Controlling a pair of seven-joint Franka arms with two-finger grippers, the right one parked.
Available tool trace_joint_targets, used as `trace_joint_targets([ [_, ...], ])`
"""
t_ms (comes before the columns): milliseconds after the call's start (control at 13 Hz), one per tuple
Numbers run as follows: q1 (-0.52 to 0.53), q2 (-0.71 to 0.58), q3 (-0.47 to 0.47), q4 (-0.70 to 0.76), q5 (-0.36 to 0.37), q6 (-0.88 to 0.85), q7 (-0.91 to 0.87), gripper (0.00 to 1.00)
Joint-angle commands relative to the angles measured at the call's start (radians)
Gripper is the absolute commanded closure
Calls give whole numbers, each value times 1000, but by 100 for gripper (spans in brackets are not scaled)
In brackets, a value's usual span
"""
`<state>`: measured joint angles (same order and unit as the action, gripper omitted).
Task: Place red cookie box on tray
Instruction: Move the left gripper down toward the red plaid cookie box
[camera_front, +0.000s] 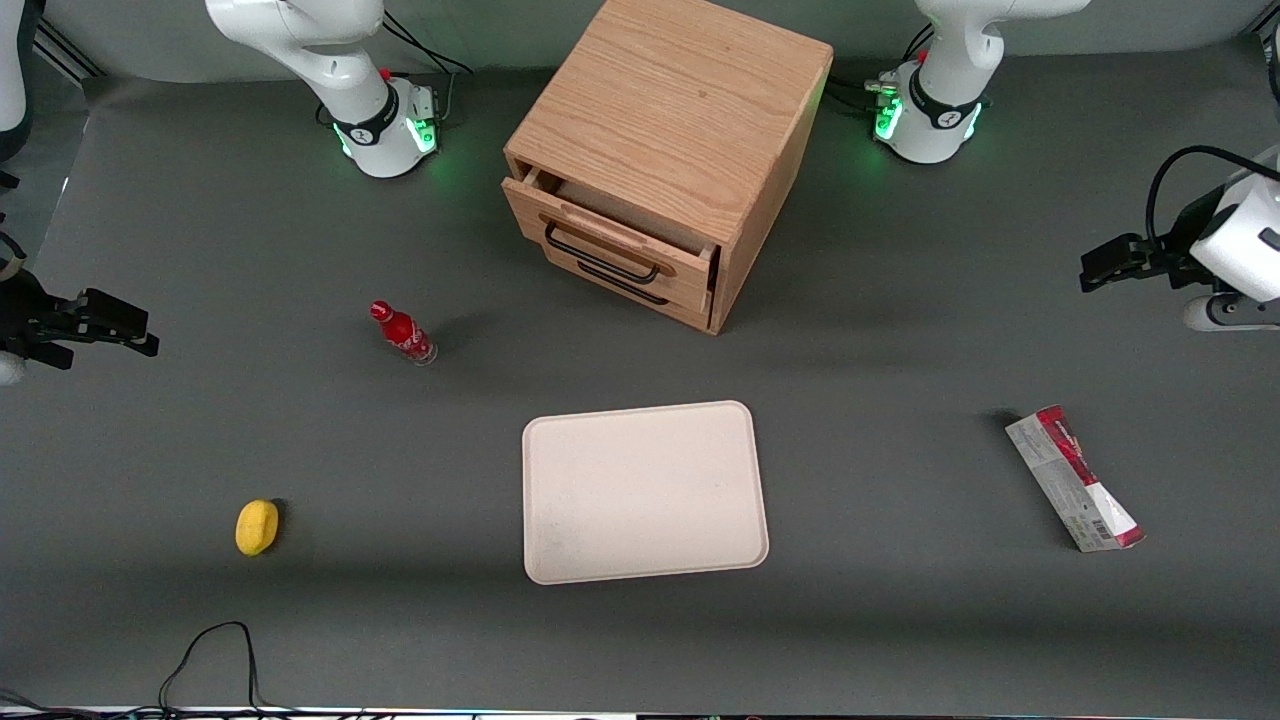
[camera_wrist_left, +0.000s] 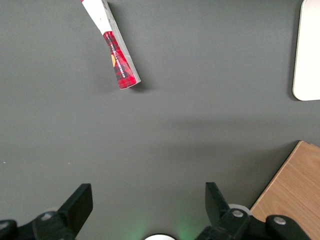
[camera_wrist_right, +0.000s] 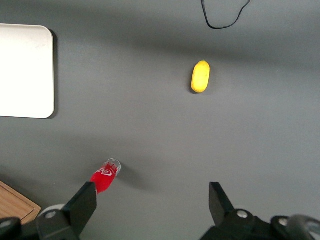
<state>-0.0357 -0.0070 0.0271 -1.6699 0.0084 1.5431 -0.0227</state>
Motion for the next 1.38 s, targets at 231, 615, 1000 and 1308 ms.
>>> trace_joint_targets([
  [231,-24,38,23,59,18,-38,15,0],
  [615,-23,140,22,214,5,-118,17,0],
  [1000,0,312,27,382,1,-103,-17,0],
  [1308,75,600,31,609,4,-37,-207,0],
])
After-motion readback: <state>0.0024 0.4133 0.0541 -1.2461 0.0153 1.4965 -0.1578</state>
